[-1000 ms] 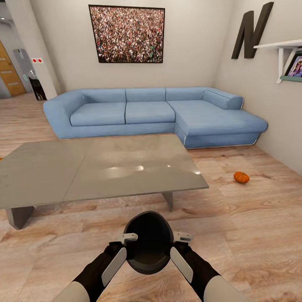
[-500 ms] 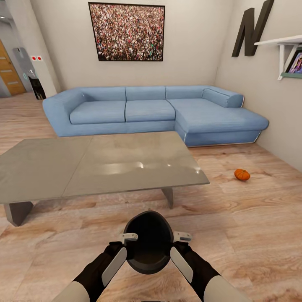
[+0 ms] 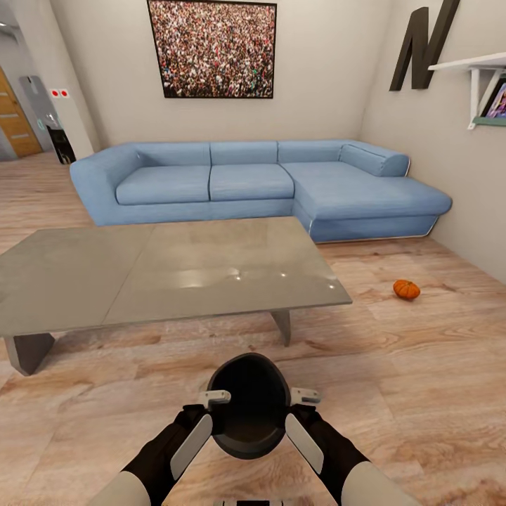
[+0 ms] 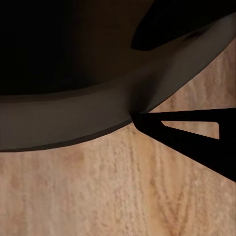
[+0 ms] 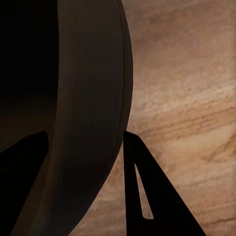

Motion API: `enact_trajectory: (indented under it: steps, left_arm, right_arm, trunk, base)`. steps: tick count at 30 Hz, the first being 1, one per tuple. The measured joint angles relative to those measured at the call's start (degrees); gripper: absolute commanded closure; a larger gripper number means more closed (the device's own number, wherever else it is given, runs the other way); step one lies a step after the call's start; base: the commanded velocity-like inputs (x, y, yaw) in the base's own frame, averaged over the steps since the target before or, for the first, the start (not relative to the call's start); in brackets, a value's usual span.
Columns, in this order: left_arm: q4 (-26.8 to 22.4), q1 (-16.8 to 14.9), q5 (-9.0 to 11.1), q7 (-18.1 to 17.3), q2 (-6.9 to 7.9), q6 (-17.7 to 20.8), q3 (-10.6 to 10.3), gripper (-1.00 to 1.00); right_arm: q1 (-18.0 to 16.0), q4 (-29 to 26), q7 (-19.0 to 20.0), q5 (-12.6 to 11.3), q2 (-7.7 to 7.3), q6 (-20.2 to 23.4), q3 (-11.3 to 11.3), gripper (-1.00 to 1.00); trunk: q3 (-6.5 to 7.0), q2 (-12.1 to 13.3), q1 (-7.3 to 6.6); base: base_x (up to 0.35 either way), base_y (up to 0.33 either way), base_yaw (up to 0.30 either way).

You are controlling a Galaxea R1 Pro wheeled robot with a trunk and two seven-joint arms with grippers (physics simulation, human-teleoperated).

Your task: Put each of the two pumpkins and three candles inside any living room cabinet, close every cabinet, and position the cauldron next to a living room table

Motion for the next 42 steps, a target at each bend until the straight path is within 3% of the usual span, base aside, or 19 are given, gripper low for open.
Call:
enact_trajectory:
  steps: [19, 38, 42]
  left_arm:
    - [-0.1, 0.0, 0.0, 0.0, 0.00, 0.1, 0.1, 1.00]
    - [0.1, 0.0, 0.1, 0.1, -0.04, 0.2, 0.0, 1.00]
    - [-0.3, 0.0, -0.3, 0.2, -0.05, 0.2, 0.2, 1.00]
  right_arm:
    - [0.0, 0.0, 0.1, 0.1, 0.01, 0.0, 0.0, 1.00]
    - [0.0, 0.0, -0.3, -0.6, -0.01, 0.0, 0.2, 1.00]
    - [0.0, 0.0, 0.5, 0.5, -0.01, 0.0, -0.2, 1.00]
  trunk:
    - [0.00, 0.0, -0.02]
    - [0.00, 0.0, -0.02]
    - [0.00, 0.0, -0.01]
  base:
    - [0.172, 0.000, 0.000]
    - [0.055, 0.008, 0.000]
    - [0.111, 0.024, 0.000]
